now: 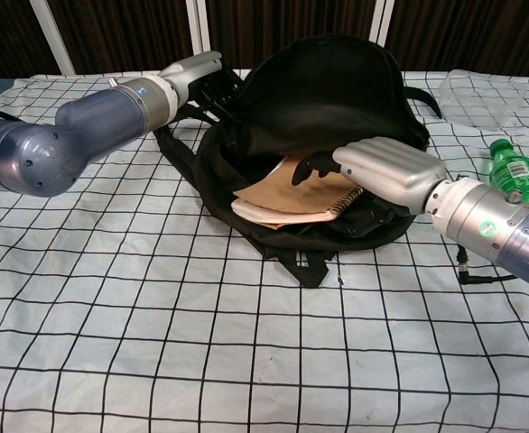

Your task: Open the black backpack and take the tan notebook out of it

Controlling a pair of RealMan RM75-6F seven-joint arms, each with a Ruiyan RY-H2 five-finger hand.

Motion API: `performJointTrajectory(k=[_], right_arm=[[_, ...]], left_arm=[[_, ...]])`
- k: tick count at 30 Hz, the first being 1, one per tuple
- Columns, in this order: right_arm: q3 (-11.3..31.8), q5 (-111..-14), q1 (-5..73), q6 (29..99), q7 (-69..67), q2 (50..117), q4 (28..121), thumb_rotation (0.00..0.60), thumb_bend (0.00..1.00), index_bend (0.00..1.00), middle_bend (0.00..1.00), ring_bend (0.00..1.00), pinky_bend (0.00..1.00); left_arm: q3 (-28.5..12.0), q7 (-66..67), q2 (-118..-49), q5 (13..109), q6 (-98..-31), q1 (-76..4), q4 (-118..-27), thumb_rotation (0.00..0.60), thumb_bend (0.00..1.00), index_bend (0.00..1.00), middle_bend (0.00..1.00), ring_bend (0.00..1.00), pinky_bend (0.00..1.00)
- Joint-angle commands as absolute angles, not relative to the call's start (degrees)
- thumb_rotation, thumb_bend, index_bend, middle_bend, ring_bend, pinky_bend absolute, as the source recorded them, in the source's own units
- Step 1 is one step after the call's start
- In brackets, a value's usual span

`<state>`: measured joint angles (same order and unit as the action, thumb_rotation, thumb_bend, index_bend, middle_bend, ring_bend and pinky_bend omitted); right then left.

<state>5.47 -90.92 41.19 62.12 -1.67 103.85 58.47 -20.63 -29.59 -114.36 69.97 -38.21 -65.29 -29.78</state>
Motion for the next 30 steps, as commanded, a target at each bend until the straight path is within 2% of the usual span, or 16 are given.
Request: performJointTrajectory(k=[1, 6, 11, 14, 22, 30], right_arm=[[5.7, -90.5, 41.6, 61.7, -2.2, 104.3, 57.5, 0.600, 0.36, 0.29, 0.24, 0.25, 0.18], [6.3, -89.9, 42.3, 61.5, -3.9, 105.2, 55.7, 0.600, 0.40, 0.37, 0.32, 0.31, 0.19], [6.2, -90.1, 42.6, 62.0, -5.7, 105.8, 54.7, 0.600, 0.49, 0.54, 0.43, 0.39, 0.22], [6.1, -90.2, 42.6, 62.4, -6.7, 105.8, 54.9, 0.600, 0.53, 0.60, 0.47, 0.42, 0.23], [6.3, -89.9, 41.9, 64.0, -9.1, 102.8, 60.2, 0.600, 0.55, 0.64, 0.51, 0.43, 0.23], [8.4, -88.1, 40.0, 67.1, -11.5, 97.7, 69.8, 0.600, 0.55, 0.67, 0.52, 0.43, 0.23]], left_arm=[[-20.6, -29.4, -114.3, 70.0, -38.3, -65.3, -30.0, 0.600, 0.42, 0.73, 0.71, 0.32, 0.23], [-20.6, -28.9, -114.1, 69.9, -38.3, -65.2, -30.3, 0.600, 0.42, 0.73, 0.71, 0.32, 0.23], [-20.7, -28.5, -113.9, 69.8, -38.5, -65.2, -30.7, 0.600, 0.42, 0.74, 0.71, 0.32, 0.23], [-20.7, -28.2, -113.8, 69.8, -38.7, -65.0, -31.0, 0.600, 0.42, 0.74, 0.71, 0.32, 0.23], [-20.5, -27.4, -113.1, 69.7, -39.2, -64.6, -31.7, 0.600, 0.42, 0.74, 0.71, 0.32, 0.23], [-19.7, -26.7, -113.2, 70.3, -39.4, -64.1, -32.4, 0.600, 0.42, 0.74, 0.71, 0.32, 0.23]])
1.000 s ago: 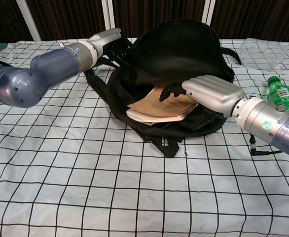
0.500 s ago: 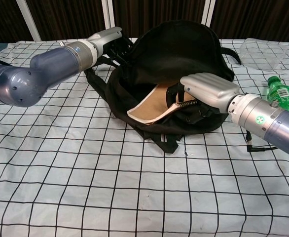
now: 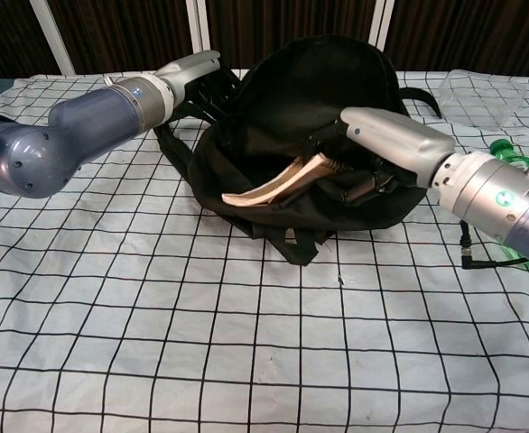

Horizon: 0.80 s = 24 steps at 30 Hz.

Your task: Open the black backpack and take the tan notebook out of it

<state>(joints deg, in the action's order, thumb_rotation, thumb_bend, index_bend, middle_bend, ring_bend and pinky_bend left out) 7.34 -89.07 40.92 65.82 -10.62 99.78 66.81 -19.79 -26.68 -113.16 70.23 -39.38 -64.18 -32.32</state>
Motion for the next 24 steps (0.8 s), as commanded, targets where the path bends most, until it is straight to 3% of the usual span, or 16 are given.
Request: performJointTrajectory(k=[1, 13, 24], right_arm=[[8.6, -87.8, 39.9, 67.1, -11.6, 97.2, 70.6, 0.600, 0.55, 0.67, 0.53, 0.43, 0.23], [9.5, -85.2, 37.9, 67.0, -12.6, 91.0, 78.4, 0.600, 0.55, 0.67, 0.53, 0.43, 0.23], [7.0, -84.3, 35.7, 65.2, -11.4, 84.4, 85.2, 0.600, 0.53, 0.67, 0.47, 0.43, 0.23]], left_arm=[[-19.7, -26.6, -113.2, 70.3, -39.4, -64.1, -32.5, 0.600, 0.42, 0.74, 0.71, 0.32, 0.23], [-19.1, -25.8, -113.3, 70.7, -39.8, -63.6, -32.5, 0.600, 0.42, 0.74, 0.72, 0.32, 0.23], [-18.5, -26.1, -113.6, 71.2, -39.7, -63.3, -31.7, 0.600, 0.42, 0.75, 0.72, 0.32, 0.23]])
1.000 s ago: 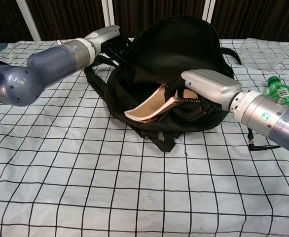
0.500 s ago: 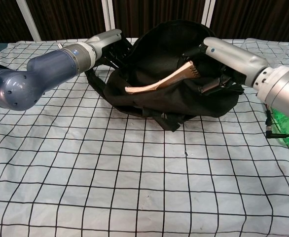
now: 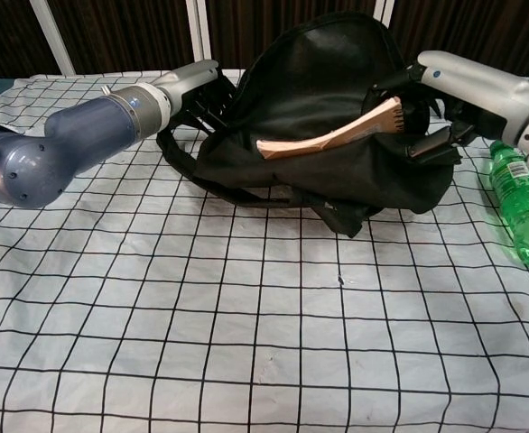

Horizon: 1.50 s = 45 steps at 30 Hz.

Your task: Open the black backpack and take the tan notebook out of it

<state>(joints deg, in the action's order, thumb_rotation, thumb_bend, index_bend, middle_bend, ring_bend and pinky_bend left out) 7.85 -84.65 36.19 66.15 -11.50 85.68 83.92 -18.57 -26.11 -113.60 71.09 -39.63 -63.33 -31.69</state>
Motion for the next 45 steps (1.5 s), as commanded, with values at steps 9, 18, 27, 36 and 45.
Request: performJointTrajectory(k=[9, 18, 27, 36, 45], right_arm=[[4.8, -85.4, 36.4, 61.5, -8.3, 82.3, 85.2, 0.600, 0.44, 0.61, 0.39, 0.38, 0.23], [5.1, -86.2, 36.6, 61.9, -8.4, 83.0, 84.0, 0.600, 0.37, 0.55, 0.38, 0.37, 0.23], [5.2, -86.1, 36.9, 61.1, -9.1, 82.4, 84.2, 0.600, 0.34, 0.44, 0.34, 0.34, 0.22], [5.3, -86.6, 37.5, 60.5, -9.2, 82.3, 84.8, 0.600, 0.34, 0.48, 0.38, 0.37, 0.23], [6.5, -86.2, 37.0, 63.2, -7.4, 85.2, 83.3, 0.600, 0.54, 0.81, 0.63, 0.56, 0.33]], left_arm=[[-17.5, -25.4, -114.1, 72.4, -40.2, -63.4, -32.0, 0.600, 0.42, 0.75, 0.72, 0.32, 0.23], [-17.2, -24.8, -114.3, 72.7, -40.2, -63.5, -32.2, 0.600, 0.42, 0.75, 0.72, 0.32, 0.23], [-17.1, -24.6, -114.5, 72.8, -39.9, -63.6, -32.2, 0.600, 0.42, 0.75, 0.72, 0.32, 0.23], [-17.1, -24.5, -114.5, 73.0, -40.3, -63.7, -32.5, 0.600, 0.42, 0.75, 0.72, 0.32, 0.23], [-17.2, -24.2, -114.1, 73.0, -40.6, -63.4, -33.1, 0.600, 0.42, 0.75, 0.72, 0.32, 0.23]])
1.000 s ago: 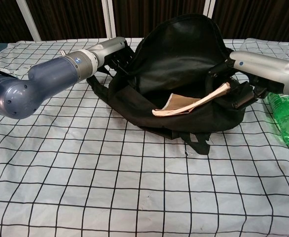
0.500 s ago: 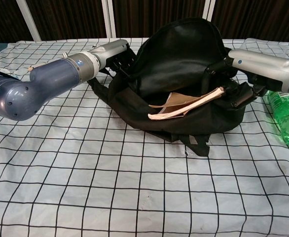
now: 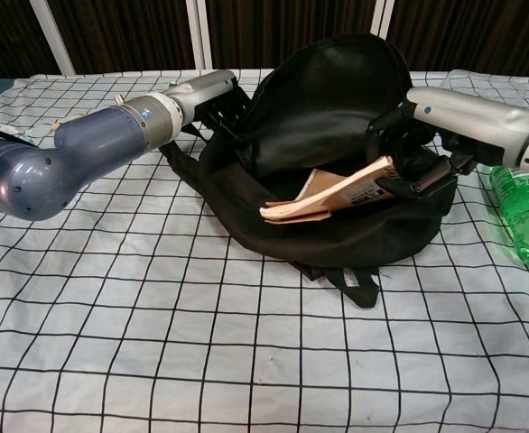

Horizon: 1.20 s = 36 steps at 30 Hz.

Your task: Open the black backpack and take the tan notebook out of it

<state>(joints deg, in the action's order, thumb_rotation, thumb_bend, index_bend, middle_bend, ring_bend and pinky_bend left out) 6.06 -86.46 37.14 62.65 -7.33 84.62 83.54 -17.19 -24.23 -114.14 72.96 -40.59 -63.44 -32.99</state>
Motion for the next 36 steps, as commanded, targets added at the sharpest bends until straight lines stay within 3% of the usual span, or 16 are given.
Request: performJointTrajectory(k=[1, 16, 18, 24, 36], right_arm=[[6.6, -86.2, 37.0, 63.3, -7.7, 85.3, 83.2, 0.600, 0.54, 0.82, 0.64, 0.56, 0.34], [11.5, -85.9, 34.1, 71.3, -20.5, 79.9, 87.7, 0.600, 0.57, 0.86, 0.67, 0.59, 0.35], [13.9, -86.4, 32.2, 76.2, -25.1, 76.5, 91.0, 0.600, 0.57, 0.86, 0.67, 0.59, 0.35], [16.2, -86.9, 28.6, 82.0, -31.0, 69.8, 97.3, 0.600, 0.58, 0.87, 0.67, 0.59, 0.38], [20.7, -83.8, 24.1, 87.6, -34.3, 61.9, 101.2, 0.600, 0.58, 0.88, 0.68, 0.59, 0.38]], left_arm=[[-17.1, -24.1, -114.0, 73.0, -40.6, -63.4, -33.1, 0.600, 0.42, 0.75, 0.72, 0.32, 0.23], [-14.8, -23.4, -112.8, 75.1, -41.5, -62.1, -35.5, 0.600, 0.42, 0.75, 0.72, 0.32, 0.23], [-14.1, -23.0, -113.2, 75.9, -41.7, -62.1, -35.8, 0.600, 0.42, 0.75, 0.72, 0.32, 0.23], [-13.5, -22.9, -114.1, 76.6, -42.1, -62.3, -35.4, 0.600, 0.42, 0.75, 0.72, 0.32, 0.22], [-11.8, -23.4, -113.5, 78.8, -43.2, -61.8, -37.5, 0.600, 0.41, 0.74, 0.69, 0.31, 0.21]])
